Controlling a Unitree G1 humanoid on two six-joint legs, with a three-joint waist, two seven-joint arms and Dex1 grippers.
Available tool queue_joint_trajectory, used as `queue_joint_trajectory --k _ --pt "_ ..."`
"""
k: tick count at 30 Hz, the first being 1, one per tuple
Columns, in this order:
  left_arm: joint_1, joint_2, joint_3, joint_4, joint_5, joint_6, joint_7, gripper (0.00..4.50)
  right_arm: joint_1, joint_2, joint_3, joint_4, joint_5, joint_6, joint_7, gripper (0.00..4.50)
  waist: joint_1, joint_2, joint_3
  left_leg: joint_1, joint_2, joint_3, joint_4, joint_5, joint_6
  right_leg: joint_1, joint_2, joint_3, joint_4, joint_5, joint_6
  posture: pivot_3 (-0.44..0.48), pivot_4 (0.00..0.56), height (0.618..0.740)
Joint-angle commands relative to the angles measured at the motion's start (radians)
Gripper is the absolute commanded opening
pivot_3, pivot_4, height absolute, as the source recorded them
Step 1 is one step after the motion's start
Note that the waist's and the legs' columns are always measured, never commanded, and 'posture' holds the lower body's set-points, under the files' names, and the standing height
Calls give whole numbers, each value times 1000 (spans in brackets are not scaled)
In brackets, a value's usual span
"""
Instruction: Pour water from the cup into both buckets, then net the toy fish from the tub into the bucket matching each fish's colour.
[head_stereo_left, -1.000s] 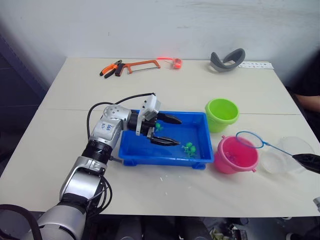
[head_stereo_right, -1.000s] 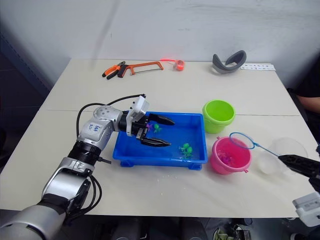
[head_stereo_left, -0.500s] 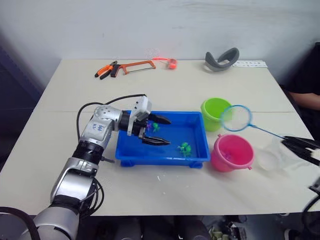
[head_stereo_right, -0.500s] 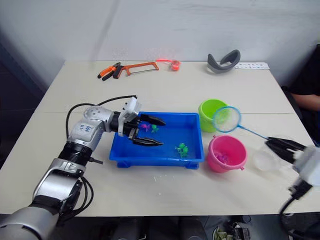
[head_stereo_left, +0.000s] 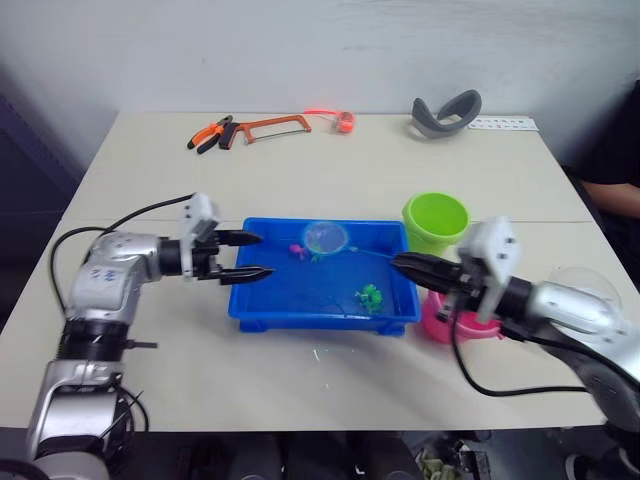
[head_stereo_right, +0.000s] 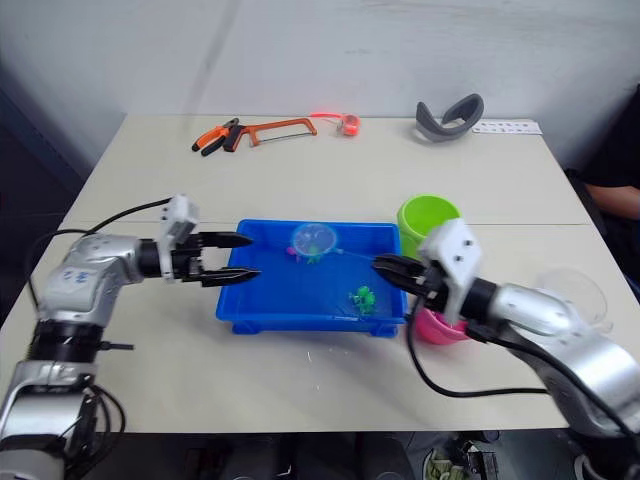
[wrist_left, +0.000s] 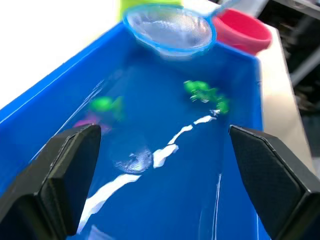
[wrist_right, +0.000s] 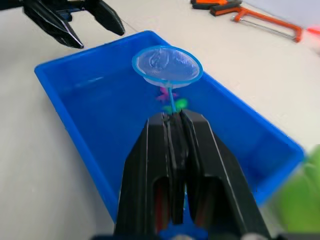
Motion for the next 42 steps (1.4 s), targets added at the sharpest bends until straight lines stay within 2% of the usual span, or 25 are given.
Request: queue_joint_trajectory --k 1,4,10,25,35,42 --pt "38 41 73 -89 -41 36 37 4437 -64 58 65 25 -33 47 -7 0 3 0 0 -1 0 0 0 0 0 0 0 -1 0 0 0 0 150 740" --pt "73 54 96 -154 -60 68 70 4437 -128 99 121 93 -76 90 4 0 3 0 0 -1 -1 0 0 -1 2 0 -2 -2 -1 0 0 0 150 740" --pt "87 52 84 -229 -78 97 107 4437 -145 103 147 149 -119 121 79 0 2 0 0 -1 -3 0 -1 -2 4 0 -5 -4 -1 0 0 0 150 740" --pt "70 43 29 -223 -69 54 119 4437 -176 241 97 282 -263 77 41 0 -1 0 0 -1 -2 2 -2 -1 3 -1 -3 -6 0 0 0 0 150 740" --pt "53 28 5 -192 -66 19 117 4437 -146 231 52 203 -256 91 67 0 0 0 0 -1 -2 2 -2 -1 3 -1 -3 -6 -1 0 0 0 150 740" --pt "17 0 -42 -171 -73 1 89 4437 -56 144 21 28 -230 72 157 0 4 0 0 -1 -2 2 -3 -2 4 -1 -3 -6 -1 0 0 0 150 740"
